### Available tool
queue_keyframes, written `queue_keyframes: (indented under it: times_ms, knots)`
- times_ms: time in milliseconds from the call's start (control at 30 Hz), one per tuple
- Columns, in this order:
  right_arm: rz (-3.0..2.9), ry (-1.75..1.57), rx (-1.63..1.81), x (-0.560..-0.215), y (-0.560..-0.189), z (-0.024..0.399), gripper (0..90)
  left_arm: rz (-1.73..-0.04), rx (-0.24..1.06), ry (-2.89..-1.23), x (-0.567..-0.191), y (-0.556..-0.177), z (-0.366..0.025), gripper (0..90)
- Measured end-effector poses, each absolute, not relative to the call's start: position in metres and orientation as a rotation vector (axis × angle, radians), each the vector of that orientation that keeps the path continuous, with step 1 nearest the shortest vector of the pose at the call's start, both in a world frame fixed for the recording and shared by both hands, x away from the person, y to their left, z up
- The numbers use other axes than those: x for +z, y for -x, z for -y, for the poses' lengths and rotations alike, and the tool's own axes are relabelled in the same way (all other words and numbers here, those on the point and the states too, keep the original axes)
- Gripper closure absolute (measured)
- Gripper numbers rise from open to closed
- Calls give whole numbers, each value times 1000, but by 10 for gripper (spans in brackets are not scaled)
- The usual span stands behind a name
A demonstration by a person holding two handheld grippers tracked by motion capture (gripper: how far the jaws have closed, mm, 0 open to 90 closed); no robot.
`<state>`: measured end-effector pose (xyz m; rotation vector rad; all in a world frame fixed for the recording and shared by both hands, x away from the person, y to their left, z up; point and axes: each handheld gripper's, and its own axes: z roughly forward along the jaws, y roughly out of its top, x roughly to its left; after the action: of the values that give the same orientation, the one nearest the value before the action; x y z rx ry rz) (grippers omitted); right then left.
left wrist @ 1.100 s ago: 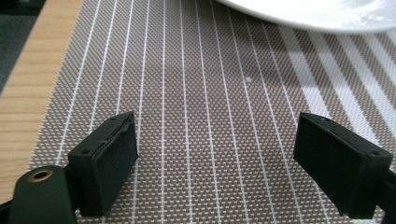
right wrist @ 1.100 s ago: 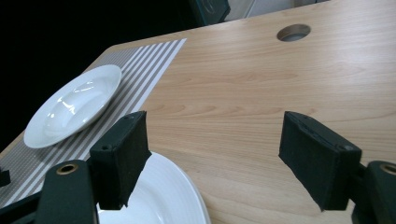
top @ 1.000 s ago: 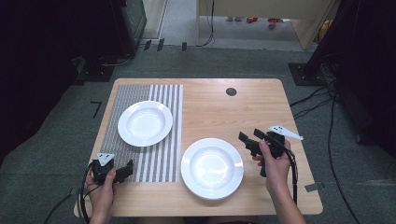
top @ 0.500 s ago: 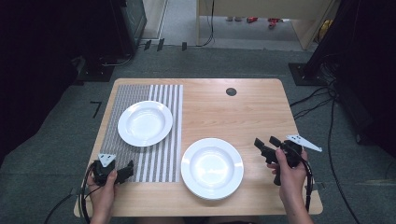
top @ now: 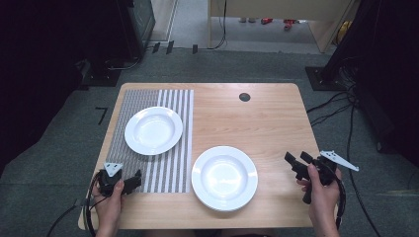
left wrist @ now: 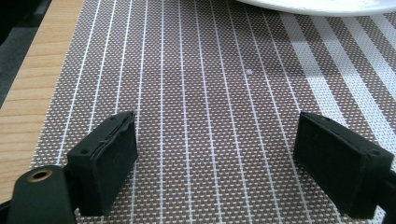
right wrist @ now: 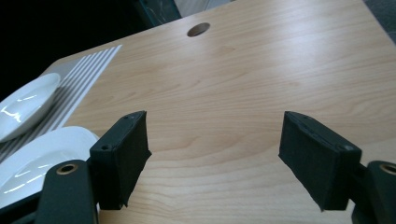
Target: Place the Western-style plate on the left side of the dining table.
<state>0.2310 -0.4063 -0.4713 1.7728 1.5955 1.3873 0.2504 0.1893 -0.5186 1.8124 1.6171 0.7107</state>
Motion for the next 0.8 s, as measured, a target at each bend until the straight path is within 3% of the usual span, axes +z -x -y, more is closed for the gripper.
queue_keyframes:
  times_ms: [800]
  knots:
    - [-1499,-1897,1226,-499,-199,468,240,-1617,711,-1813,-519,-250,-189,136]
